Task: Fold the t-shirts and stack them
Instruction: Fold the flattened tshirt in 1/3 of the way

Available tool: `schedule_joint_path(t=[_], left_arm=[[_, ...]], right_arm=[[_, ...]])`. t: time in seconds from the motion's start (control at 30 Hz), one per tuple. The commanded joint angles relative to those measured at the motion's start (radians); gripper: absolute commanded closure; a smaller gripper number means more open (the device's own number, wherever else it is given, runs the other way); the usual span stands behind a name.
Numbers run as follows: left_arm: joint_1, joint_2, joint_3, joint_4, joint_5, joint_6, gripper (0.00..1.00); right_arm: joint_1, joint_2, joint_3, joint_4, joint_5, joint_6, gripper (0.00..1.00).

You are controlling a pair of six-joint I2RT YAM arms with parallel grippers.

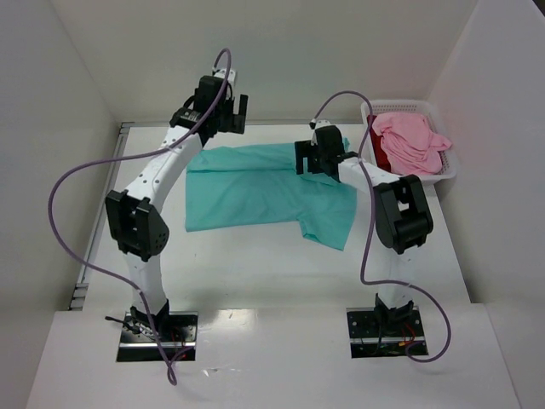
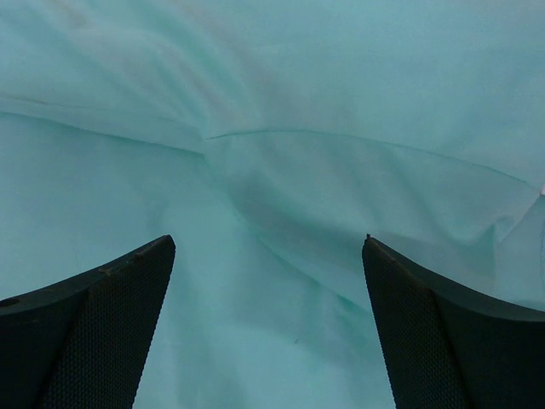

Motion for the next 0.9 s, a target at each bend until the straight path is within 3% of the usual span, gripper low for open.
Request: schedule_joint_path(t=[0.0,0.03,0.17,0.57,0.7,0.87], left_arm=[[-0.005,-0.135,-0.238,0.265,-0.025,-0.106,0.00],[-0.005,-0.168,-0.386,0.379,-0.025,-0.126,0.00],[0.005,-0.265,-0.596,0.570,-0.015,-0.168,0.00],[0.036,-0.148,-0.751,0.865,-0.005,-0.241,0.00],[0.057,-0.138,-0.866,1.020,0.017,-0.281,0.00],[0.068,-0.085,-0.855,1.023,0.067,-0.290,0.00]], right_arm=[[0.001,0.036,0.067,-0.009,0.068,-0.044,0.06],[0.001,0.036,0.067,-0.010,0.078,-0.054,0.06],[0.001,0.025,0.054,0.018,0.064,-0.054,0.10],[0.076,-0.026,0.025,0.018,0.013,-0.027,0.27],[0.086,0.033,0.063,-0.020,0.076,-0.036,0.28],[0.086,0.069,0.074,-0.031,0.136,-0.036,0.28]])
